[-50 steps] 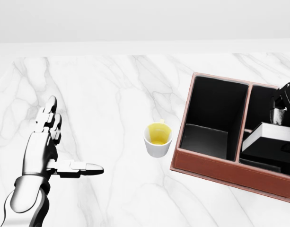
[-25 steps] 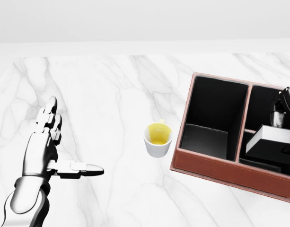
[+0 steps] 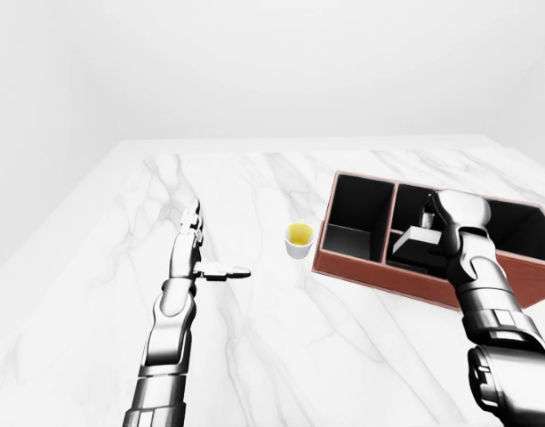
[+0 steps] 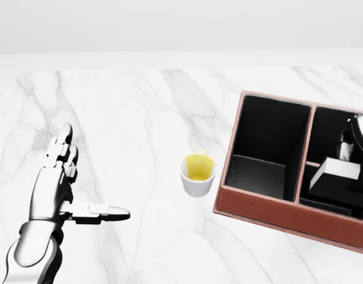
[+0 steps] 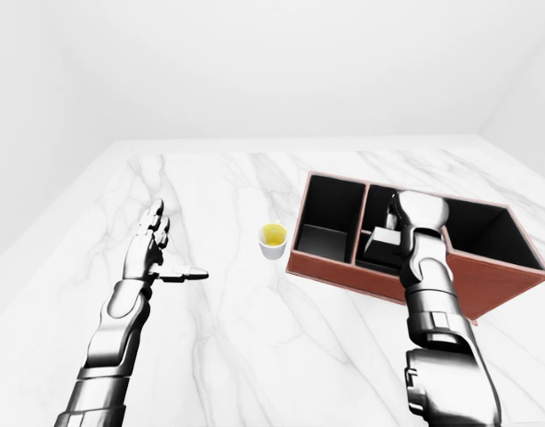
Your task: Pick up the book and place it in the caddy.
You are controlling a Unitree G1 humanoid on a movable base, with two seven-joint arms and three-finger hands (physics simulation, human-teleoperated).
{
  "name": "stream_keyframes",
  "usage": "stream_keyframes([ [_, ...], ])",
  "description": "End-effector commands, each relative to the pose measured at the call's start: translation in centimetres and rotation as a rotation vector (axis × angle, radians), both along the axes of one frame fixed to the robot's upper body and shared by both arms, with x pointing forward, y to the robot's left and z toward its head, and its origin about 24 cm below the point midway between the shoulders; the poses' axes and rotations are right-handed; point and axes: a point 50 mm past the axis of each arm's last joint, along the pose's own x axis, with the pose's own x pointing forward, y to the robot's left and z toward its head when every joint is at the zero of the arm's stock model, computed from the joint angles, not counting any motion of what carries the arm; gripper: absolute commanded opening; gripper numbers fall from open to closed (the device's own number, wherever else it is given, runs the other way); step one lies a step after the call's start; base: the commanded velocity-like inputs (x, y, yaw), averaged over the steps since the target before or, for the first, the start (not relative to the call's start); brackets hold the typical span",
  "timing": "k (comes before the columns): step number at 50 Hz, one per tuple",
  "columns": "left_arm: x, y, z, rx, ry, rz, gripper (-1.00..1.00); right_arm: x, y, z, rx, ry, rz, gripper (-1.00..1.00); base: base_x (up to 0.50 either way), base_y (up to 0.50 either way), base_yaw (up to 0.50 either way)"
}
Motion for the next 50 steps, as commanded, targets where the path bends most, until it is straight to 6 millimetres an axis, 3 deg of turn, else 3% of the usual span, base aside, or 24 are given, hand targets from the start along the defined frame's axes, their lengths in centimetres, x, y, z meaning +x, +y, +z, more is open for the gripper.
stream_keyframes([
  [1, 0.1, 0.0, 0.0, -0.001, 0.002, 0.001, 1.00, 0.8, -0.7, -0.4, -0.031, -0.026, -0.044, -1.00, 0.00, 0.00, 0.00],
  [27, 0.3, 0.0, -0.5, 0.003, 0.025, 0.002, 1.00, 0.8, -1.1, -2.2, -0.032, -0.008, -0.104, -1.00, 0.00, 0.00, 0.00],
  [29, 0.4, 0.0, -0.7, 0.004, 0.035, 0.004, 1.00, 0.8, -1.2, -2.1, -0.040, -0.015, -0.105, 0.51, 0.00, 0.00, 0.00],
  [30, 0.5, 0.0, -0.8, 0.003, 0.036, 0.005, 1.00, 0.8, -1.3, -2.0, -0.038, -0.018, -0.105, 1.00, 0.00, 0.00, 0.00],
  [44, 0.4, -0.1, -0.8, 0.003, 0.035, 0.007, 1.00, 0.8, -0.4, -2.0, -0.022, -0.028, -0.061, 1.00, 0.00, 0.00, 0.00],
  [50, 0.6, 0.0, -0.9, 0.002, 0.037, 0.010, 1.00, -0.4, 1.7, -0.9, -0.006, -0.059, 0.062, 1.00, 0.00, 0.00, 0.00],
])
